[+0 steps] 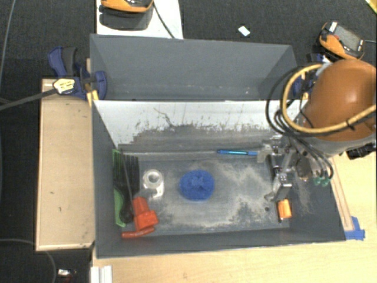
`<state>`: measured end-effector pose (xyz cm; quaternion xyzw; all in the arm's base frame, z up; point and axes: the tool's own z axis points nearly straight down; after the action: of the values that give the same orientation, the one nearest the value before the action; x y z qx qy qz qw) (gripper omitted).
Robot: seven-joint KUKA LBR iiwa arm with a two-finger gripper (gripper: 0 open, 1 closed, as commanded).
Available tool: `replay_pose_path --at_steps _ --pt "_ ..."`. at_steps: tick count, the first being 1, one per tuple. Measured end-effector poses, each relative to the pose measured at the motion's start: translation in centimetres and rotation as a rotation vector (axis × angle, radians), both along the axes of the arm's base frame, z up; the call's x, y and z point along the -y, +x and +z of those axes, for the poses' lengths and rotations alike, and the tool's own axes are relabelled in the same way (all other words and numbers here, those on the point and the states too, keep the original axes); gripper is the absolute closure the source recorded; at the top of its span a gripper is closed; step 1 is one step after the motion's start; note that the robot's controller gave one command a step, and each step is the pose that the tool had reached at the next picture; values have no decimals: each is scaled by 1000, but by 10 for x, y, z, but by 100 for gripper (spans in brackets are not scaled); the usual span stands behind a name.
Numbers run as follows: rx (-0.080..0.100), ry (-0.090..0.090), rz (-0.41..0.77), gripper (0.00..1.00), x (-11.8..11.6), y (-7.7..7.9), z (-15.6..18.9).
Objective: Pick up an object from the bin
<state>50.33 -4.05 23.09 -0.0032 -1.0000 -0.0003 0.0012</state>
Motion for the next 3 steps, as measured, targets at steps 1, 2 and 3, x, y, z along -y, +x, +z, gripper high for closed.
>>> replay_pose_path --at_steps 1,2,3 --pt "6 -1 2 0 0 1 2" --pt "13 0 -118 0 -63 36 -29" --pt "7 -1 -163 0 -106 24 -71"
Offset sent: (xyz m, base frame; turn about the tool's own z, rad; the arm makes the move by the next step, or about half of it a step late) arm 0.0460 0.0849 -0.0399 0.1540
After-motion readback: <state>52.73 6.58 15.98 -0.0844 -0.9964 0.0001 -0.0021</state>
